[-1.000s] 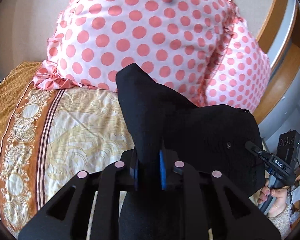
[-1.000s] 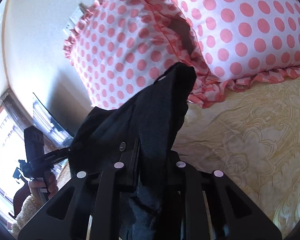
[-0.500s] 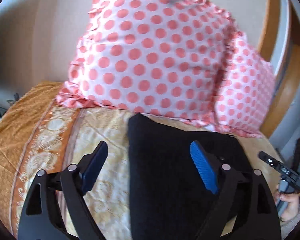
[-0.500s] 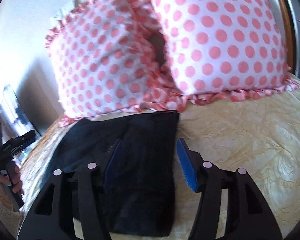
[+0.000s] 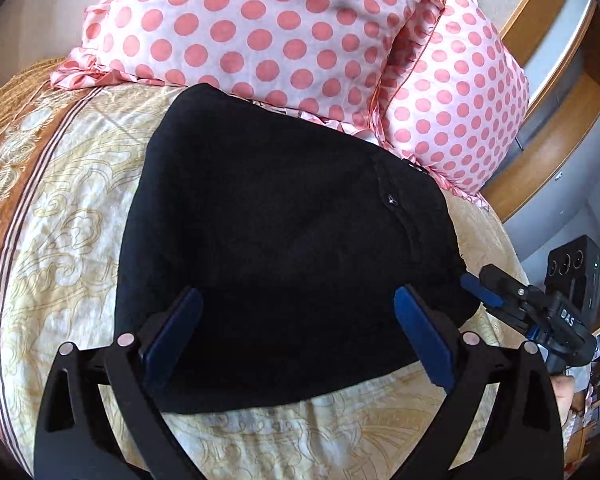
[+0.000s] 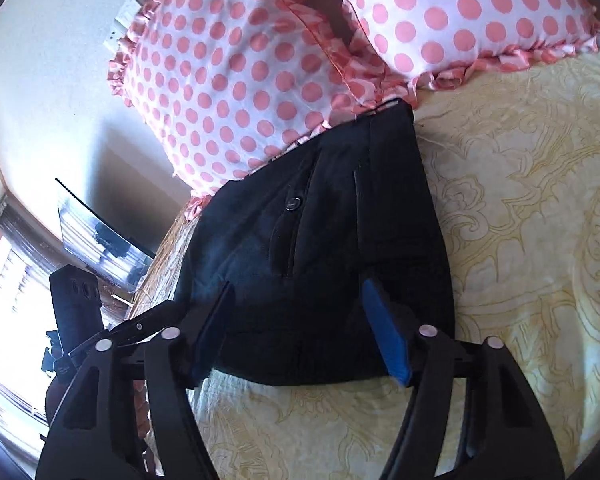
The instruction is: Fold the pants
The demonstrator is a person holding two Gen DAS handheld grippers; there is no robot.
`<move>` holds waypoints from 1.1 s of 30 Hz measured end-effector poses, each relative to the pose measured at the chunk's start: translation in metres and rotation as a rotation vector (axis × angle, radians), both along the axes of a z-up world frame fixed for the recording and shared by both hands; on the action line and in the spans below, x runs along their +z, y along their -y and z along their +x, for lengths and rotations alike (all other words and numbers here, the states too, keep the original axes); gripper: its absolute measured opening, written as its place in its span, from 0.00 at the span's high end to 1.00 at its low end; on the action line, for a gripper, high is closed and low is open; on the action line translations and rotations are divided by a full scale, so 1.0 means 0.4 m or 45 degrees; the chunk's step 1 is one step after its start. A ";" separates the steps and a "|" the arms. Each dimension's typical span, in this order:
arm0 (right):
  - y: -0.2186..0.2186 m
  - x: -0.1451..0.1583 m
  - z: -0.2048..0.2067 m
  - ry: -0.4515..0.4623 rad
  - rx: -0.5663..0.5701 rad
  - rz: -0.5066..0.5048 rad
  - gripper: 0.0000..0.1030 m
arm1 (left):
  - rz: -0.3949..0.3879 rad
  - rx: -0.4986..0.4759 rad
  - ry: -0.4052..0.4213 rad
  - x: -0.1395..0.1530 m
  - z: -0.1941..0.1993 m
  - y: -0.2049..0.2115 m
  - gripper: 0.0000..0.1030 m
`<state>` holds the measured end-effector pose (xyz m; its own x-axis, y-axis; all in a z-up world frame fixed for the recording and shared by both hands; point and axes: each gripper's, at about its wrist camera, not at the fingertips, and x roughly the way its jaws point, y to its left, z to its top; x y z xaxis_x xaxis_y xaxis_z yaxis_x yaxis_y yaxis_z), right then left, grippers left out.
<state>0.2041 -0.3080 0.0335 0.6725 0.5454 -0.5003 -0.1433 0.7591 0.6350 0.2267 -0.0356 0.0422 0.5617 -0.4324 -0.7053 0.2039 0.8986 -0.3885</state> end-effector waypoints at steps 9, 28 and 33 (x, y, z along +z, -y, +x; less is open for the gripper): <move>-0.093 0.015 -0.212 0.194 -0.154 -0.421 0.01 | 0.307 0.214 0.245 0.025 -0.250 -0.028 0.02; -0.251 -0.078 -0.307 0.202 -0.189 -0.703 0.01 | 0.473 0.189 0.280 -0.081 -0.360 0.014 0.02; -0.265 -0.088 -0.307 0.199 -0.181 -0.724 0.01 | 0.514 0.171 0.314 -0.093 -0.369 0.030 0.02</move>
